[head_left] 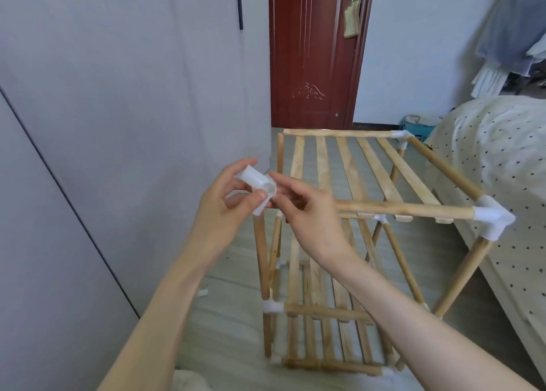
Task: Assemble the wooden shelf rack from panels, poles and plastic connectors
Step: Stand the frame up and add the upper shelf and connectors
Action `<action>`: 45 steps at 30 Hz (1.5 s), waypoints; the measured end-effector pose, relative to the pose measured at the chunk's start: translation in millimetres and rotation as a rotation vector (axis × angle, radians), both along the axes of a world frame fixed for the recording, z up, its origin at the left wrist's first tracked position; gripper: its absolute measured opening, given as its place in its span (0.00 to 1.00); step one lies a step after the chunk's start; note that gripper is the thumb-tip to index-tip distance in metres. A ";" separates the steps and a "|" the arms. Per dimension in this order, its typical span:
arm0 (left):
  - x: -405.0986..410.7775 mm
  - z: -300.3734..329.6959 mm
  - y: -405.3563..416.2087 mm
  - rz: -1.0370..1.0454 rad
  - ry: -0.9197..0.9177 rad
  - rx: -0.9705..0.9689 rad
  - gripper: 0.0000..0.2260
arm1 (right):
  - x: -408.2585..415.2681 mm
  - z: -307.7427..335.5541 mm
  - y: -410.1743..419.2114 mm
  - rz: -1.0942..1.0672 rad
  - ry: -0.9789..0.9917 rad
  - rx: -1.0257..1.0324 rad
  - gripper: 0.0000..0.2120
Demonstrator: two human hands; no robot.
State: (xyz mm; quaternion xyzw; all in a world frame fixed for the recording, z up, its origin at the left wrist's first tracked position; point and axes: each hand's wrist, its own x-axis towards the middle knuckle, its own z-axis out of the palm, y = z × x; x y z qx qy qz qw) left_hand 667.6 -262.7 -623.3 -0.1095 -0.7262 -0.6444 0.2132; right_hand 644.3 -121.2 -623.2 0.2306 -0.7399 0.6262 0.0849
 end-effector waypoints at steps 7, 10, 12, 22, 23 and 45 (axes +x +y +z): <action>-15.7 -11.1 1.1 0.181 0.006 0.135 0.06 | -6.0 -3.9 13.5 -0.023 0.024 0.021 0.10; -17.3 -21.3 -8.7 0.267 -0.032 0.314 0.06 | -1.5 -18.3 17.7 -0.043 -0.075 0.071 0.09; -16.8 -25.7 -12.4 0.268 -0.056 0.373 0.08 | 0.7 -26.3 17.9 -0.043 -0.236 0.110 0.12; -22.4 -27.9 -8.1 0.185 -0.103 0.179 0.10 | -0.5 -24.5 7.5 0.094 -0.756 -0.584 0.18; -23.2 -26.8 -6.2 0.191 -0.086 0.143 0.12 | -0.5 -23.5 6.4 0.093 -0.766 -0.616 0.18; -32.3 -23.6 -2.5 0.131 0.003 -0.016 0.17 | -4.0 -19.0 21.6 0.093 -0.740 -0.660 0.19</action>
